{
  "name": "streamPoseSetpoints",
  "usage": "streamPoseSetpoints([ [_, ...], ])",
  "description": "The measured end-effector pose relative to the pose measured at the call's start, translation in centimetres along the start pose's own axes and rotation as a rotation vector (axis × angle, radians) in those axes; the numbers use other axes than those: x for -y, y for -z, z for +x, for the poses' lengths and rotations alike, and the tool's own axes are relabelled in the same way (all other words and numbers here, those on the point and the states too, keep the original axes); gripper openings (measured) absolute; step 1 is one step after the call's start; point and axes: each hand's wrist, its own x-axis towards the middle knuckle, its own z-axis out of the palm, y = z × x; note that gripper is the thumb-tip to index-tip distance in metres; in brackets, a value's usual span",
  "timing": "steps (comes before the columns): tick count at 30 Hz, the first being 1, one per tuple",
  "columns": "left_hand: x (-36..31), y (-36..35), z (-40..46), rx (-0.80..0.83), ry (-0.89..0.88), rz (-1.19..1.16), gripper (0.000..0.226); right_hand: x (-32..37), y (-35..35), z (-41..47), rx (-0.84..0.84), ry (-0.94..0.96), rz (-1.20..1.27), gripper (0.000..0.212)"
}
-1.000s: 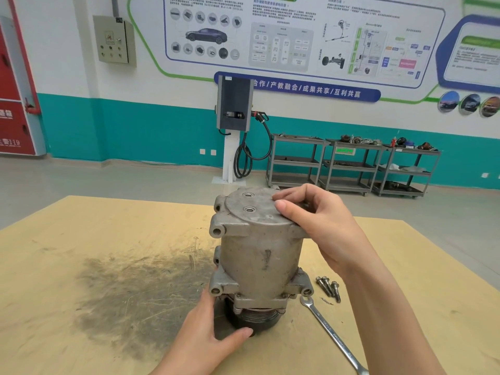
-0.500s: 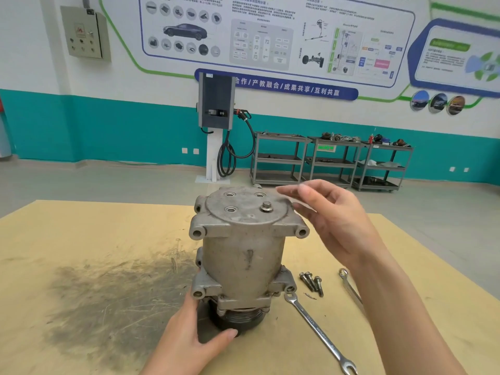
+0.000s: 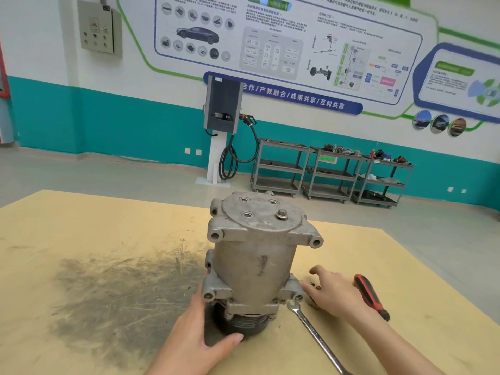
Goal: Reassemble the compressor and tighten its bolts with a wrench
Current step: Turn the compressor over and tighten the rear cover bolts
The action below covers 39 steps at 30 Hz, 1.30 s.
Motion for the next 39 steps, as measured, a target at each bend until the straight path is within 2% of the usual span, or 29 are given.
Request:
streamPoseSetpoints([
  [2,0.1,0.0,0.1,0.002,-0.016,-0.005,0.103,0.5,-0.6,-0.1,-0.064,0.065,-0.241,0.054],
  [4,0.1,0.0,0.2,0.006,-0.028,0.0,0.103,0.8,-0.9,-0.3,-0.078,0.125,-0.331,0.047],
  [9,0.0,0.0,0.2,0.0,-0.046,-0.013,0.104,0.6,-0.9,-0.3,-0.077,0.215,-0.358,0.03],
  [15,-0.2,0.0,0.1,-0.012,-0.069,-0.028,0.105,0.3,-1.4,-0.2,-0.088,0.185,-0.277,0.013],
  [17,-0.2,0.0,0.1,-0.008,-0.074,-0.034,0.103,0.1,-1.3,0.0,-0.068,0.11,-0.09,0.007],
  [20,-0.3,0.1,0.2,0.002,-0.075,-0.047,0.105,0.6,0.4,0.5,-0.01,-0.126,0.63,0.012],
  [22,-0.2,0.0,0.2,0.002,-0.074,-0.048,0.107,1.3,3.0,0.9,0.07,-0.206,1.068,0.015],
  [24,0.0,0.0,0.1,0.003,-0.071,-0.046,0.104,2.3,6.7,0.8,0.123,-0.115,1.304,0.022],
  [26,0.1,-0.1,0.1,-0.002,-0.061,-0.042,0.101,3.8,10.6,0.3,0.15,0.046,1.381,0.029],
  [31,-0.2,0.0,0.0,-0.014,-0.031,-0.026,0.1,8.4,17.3,-0.9,0.051,0.335,1.203,0.036],
  [33,-0.1,0.0,0.0,-0.019,-0.034,-0.015,0.1,10.2,18.2,-1.4,-0.005,0.391,1.017,0.037],
  [37,0.0,0.1,0.1,-0.018,-0.026,-0.007,0.105,12.6,18.2,-1.6,-0.136,0.512,0.48,0.038],
  [39,0.1,0.0,0.1,-0.016,-0.027,-0.013,0.109,13.0,18.1,-1.5,-0.141,0.542,0.424,0.044],
])
